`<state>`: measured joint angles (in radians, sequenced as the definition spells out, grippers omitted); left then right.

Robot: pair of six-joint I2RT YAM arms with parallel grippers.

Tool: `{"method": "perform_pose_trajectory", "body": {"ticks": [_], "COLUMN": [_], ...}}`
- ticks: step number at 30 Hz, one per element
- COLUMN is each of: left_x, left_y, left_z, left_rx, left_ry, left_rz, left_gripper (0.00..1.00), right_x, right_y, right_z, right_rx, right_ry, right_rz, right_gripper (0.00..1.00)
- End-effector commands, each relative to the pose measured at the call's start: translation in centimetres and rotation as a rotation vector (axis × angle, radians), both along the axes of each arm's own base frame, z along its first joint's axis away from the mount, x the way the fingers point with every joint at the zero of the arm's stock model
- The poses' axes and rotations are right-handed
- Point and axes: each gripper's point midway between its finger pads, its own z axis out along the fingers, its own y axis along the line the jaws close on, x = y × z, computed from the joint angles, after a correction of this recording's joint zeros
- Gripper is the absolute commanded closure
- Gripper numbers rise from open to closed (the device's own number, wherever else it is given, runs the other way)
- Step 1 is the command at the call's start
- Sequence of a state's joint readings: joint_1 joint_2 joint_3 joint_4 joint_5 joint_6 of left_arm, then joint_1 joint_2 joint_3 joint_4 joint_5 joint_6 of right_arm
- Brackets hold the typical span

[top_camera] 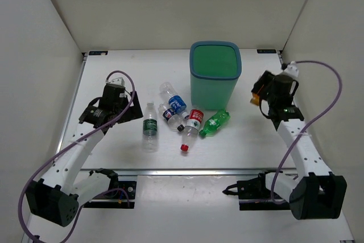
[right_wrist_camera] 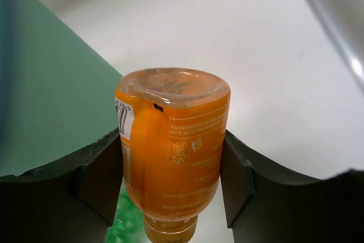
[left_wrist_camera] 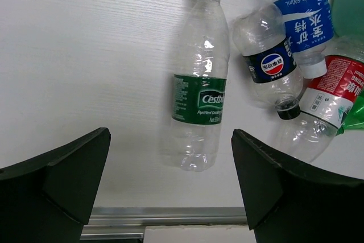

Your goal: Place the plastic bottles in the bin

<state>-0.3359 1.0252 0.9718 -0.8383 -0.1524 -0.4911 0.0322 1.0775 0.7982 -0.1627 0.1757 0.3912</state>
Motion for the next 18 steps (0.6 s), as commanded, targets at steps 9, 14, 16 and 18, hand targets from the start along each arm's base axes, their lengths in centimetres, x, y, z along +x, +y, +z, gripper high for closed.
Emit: {"method": "perform_pose_trajectory", "body": {"ticks": [9,14,16,18], "left_x": [1.5,1.1,1.2,1.2], "left_y": [-2.1,-3.1,-3.3,-3.4], "left_z": [-1.4,-2.8,-3.3,-3.8], "left_rx": [-0.031,-0.050,-0.047,-0.044], "left_ry": [-0.001,0.023,0.036,0.047], "left_rz": [-0.076,-0.096,-0.096,-0.099], "left_gripper": [0.01,0.02,0.01,0.01], "right_x": [5.1,8.9,9.8,10.2], "right_y": [13.3,17.7,18.0,18.2], "right_z": [24.1,23.4,22.2,20.8], "right_rx": [-0.112,-0.163,-0.149,-0.121], "right_ry": [-0.602,-0.561,-0.536,-0.505], "right_rz": [0.378,0.448,0.460,0.470], "right_gripper": [0.88,0.79,0.71,0.63]}}
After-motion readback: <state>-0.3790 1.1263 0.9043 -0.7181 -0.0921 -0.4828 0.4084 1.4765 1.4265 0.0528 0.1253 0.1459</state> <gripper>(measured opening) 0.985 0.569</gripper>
